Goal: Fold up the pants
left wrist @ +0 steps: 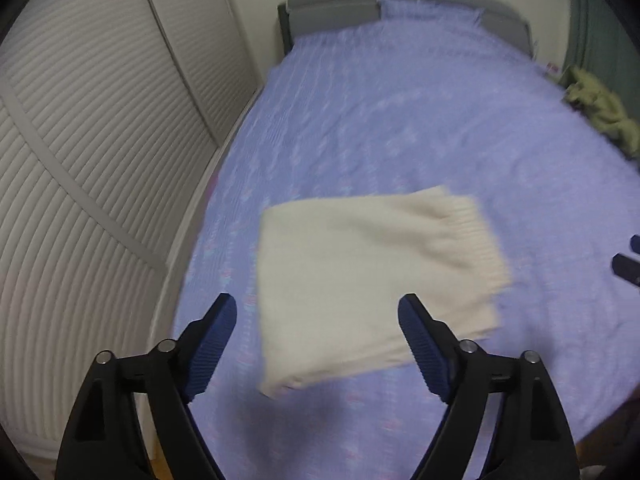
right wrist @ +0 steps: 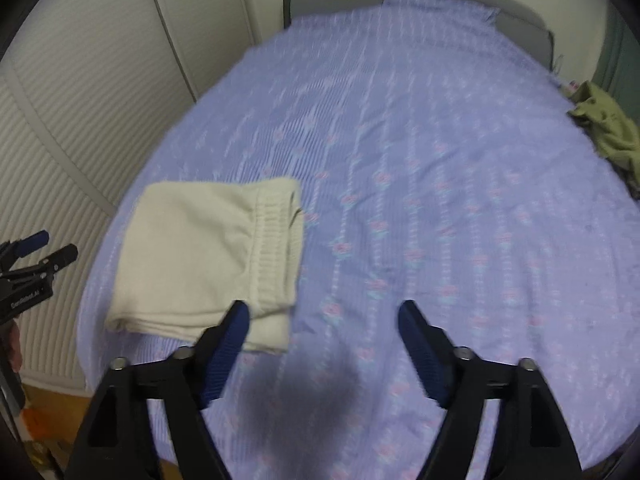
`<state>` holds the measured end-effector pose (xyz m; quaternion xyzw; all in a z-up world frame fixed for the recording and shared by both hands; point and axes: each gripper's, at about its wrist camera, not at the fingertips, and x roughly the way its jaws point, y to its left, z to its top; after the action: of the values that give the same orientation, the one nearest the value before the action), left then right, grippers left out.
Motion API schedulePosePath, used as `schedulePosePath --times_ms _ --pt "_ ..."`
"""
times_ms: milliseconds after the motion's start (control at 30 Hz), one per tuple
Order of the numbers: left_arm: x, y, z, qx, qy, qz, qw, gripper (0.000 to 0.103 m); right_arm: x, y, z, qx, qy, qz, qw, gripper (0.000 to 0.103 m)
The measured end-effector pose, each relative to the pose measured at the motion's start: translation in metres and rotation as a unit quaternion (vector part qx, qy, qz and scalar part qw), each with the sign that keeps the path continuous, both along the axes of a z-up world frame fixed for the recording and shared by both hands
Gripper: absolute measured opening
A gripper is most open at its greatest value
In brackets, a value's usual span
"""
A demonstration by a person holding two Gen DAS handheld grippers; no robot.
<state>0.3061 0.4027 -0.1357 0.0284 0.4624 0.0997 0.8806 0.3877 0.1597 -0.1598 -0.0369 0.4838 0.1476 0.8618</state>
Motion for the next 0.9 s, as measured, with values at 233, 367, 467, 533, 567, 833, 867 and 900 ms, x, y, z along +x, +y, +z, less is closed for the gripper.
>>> schedulePosePath --times_ms 233,367,467,533,567,833,867,900 --pt "-0.063 -0.098 0.06 -0.009 -0.051 -0.038 0.9979 0.091 -0.065 -0.082 0.064 0.002 -0.048 0.0 0.999 0.089" --pt "-0.093 -0.151 0.084 -0.018 -0.076 -0.047 0.9958 0.097 -0.105 -0.126 0.091 0.012 -0.055 -0.009 0.998 0.089" --pt "-0.118 -0.189 0.1 -0.019 -0.092 -0.045 0.9945 0.101 -0.134 -0.154 0.107 0.022 -0.073 -0.011 0.997 0.089" --pt "-0.132 -0.213 0.107 -0.02 -0.103 -0.047 0.9934 0.101 -0.154 -0.175 0.116 0.027 -0.083 -0.013 0.996 0.089" --pt "-0.141 -0.225 0.111 -0.02 -0.107 -0.046 0.993 0.102 -0.162 -0.184 0.12 0.027 -0.087 -0.014 0.996 0.089" --pt "-0.202 -0.291 0.131 -0.032 -0.127 -0.038 0.9907 0.103 -0.227 -0.257 0.143 0.034 -0.117 -0.032 0.992 0.089" --pt "-0.208 -0.298 0.134 -0.033 -0.129 -0.04 0.9903 0.103 -0.233 -0.264 0.145 0.035 -0.118 -0.036 0.992 0.089" --pt "-0.213 -0.305 0.136 -0.032 -0.131 -0.043 0.99 0.103 -0.239 -0.271 0.146 0.035 -0.119 -0.039 0.991 0.089"
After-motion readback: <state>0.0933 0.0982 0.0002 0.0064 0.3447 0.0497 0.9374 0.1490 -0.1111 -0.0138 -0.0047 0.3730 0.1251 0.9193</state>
